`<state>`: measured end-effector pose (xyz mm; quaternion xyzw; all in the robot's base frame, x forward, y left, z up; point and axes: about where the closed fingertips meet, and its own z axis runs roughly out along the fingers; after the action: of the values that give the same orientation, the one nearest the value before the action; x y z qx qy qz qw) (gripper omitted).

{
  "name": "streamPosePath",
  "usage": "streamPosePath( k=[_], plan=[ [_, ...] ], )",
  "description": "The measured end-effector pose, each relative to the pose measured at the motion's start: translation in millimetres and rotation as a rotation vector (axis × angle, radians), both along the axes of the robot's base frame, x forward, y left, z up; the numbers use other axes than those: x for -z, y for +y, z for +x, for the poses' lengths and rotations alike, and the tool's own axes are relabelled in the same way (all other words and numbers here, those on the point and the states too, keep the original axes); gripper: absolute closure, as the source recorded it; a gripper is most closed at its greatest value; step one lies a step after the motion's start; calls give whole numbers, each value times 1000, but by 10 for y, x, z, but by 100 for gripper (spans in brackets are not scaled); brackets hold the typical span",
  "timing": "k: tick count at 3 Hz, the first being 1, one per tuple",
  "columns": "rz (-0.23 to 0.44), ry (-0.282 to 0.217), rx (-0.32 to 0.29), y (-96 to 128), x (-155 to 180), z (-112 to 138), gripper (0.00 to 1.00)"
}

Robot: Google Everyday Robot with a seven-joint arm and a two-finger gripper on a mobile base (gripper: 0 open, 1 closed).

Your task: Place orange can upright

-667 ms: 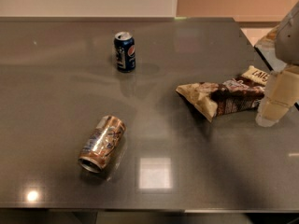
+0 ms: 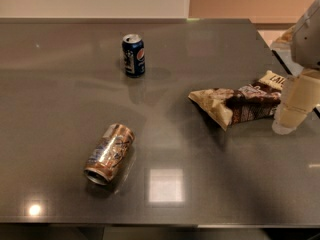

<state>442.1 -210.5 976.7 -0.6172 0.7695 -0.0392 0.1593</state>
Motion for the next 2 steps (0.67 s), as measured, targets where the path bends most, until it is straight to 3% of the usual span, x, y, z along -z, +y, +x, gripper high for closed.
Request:
streamPosePath(
  k=[2],
  plan=[
    [15, -25, -220, 586, 4, 261, 0]
  ],
)
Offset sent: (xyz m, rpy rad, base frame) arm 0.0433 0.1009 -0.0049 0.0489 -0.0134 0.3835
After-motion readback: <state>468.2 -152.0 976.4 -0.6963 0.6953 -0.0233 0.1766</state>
